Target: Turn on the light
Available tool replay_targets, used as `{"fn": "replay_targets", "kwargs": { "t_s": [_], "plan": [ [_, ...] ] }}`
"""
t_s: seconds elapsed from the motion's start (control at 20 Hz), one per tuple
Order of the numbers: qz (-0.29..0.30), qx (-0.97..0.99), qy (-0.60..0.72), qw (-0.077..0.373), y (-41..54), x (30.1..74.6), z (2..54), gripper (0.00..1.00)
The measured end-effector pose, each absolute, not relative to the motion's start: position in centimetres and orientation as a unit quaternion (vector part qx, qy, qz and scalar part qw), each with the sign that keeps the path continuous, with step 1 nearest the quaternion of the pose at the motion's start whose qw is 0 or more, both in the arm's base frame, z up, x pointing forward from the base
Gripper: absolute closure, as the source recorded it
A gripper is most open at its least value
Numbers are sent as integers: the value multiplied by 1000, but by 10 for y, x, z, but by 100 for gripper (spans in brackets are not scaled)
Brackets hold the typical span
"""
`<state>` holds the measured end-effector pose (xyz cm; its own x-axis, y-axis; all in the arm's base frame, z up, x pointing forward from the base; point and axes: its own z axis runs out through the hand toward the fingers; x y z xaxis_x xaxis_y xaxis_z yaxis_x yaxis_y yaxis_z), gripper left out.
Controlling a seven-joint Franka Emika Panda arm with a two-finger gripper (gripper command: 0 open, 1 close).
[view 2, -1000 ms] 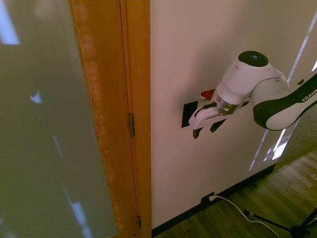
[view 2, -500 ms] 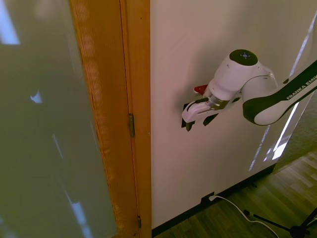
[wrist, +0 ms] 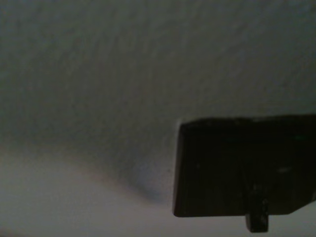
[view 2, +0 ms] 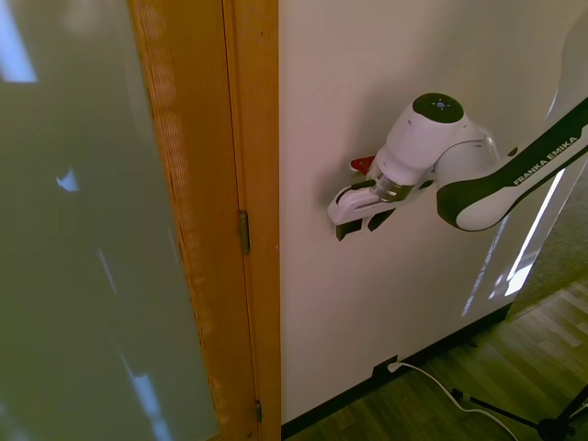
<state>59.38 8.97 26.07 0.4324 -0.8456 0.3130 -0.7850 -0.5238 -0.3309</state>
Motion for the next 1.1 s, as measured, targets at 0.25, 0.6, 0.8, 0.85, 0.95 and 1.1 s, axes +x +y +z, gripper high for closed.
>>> {"fn": "replay_targets", "kwargs": {
  "t_s": [0.25, 0.6, 0.8, 0.85, 0.95, 1.1],
  "plan": [
    [-224, -843, 484, 67, 89, 596, 259, 100],
    [-224, -839, 491, 66, 84, 606, 254, 100],
    [-222, -837, 497, 64, 82, 612, 250, 100],
    [-220, -836, 499, 64, 83, 613, 249, 100],
    [-219, -835, 501, 64, 84, 614, 249, 100],
    [-218, -831, 508, 61, 82, 614, 249, 100]
  ]
}}
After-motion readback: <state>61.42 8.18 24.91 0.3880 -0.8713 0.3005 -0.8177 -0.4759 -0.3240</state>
